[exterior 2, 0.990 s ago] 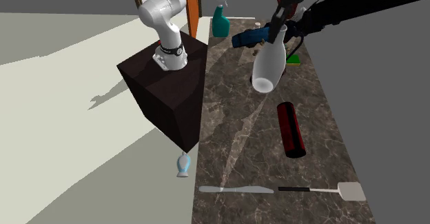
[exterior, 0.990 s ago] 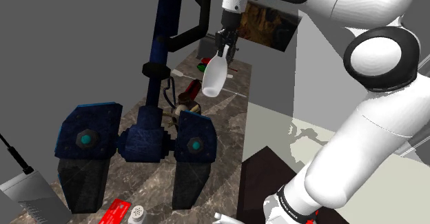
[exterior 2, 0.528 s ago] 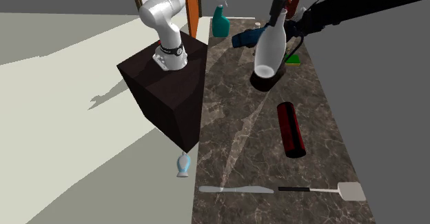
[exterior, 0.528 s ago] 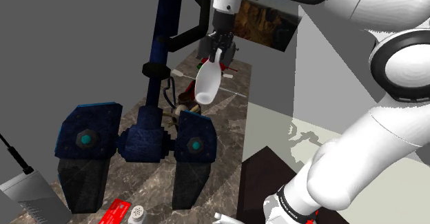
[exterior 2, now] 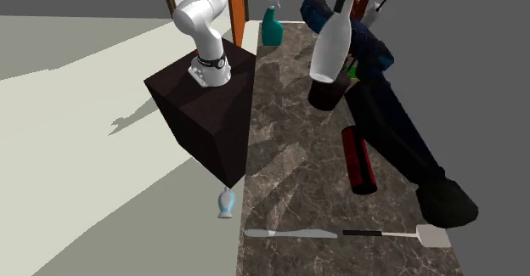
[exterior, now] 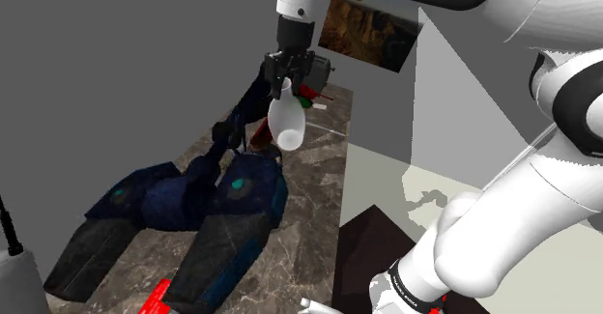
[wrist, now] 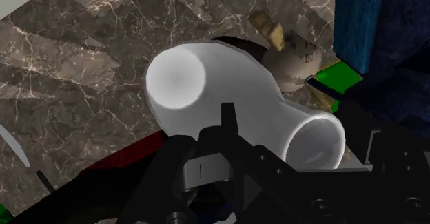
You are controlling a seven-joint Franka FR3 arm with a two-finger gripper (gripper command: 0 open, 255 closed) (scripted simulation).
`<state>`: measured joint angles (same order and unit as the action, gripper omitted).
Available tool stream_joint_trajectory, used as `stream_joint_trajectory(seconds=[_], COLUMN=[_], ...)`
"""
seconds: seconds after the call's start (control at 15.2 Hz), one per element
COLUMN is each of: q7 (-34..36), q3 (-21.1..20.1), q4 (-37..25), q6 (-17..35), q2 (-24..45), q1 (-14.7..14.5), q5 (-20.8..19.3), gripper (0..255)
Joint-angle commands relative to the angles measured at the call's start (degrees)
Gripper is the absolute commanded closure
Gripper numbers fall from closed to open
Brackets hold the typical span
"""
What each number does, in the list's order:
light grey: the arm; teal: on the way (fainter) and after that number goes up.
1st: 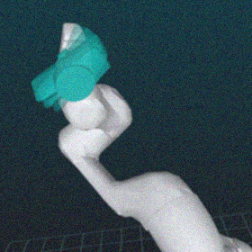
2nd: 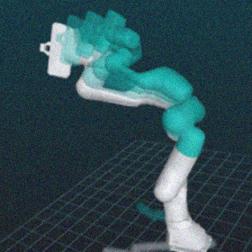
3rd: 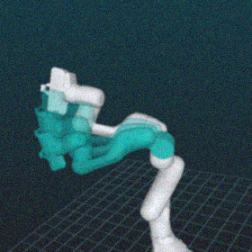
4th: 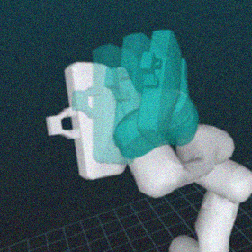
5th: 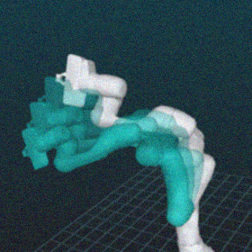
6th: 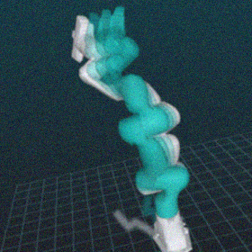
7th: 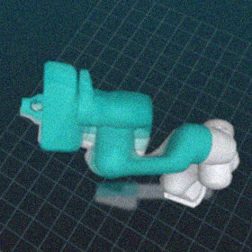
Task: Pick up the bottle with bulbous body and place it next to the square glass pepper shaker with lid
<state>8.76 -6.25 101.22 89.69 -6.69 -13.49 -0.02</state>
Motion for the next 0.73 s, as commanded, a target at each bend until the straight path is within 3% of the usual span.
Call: stream_joint_trajectory(seconds=[0.0,0.66], q7=[3.0,16.9], q3=[-1.7,-9.6], q4=[0.6,-1.6], q6=[0.1,-0.1], q2=[-0.3,1.5], q1=[-1.4,-7.6], q5=[0.6,2.3], gripper=[255,255])
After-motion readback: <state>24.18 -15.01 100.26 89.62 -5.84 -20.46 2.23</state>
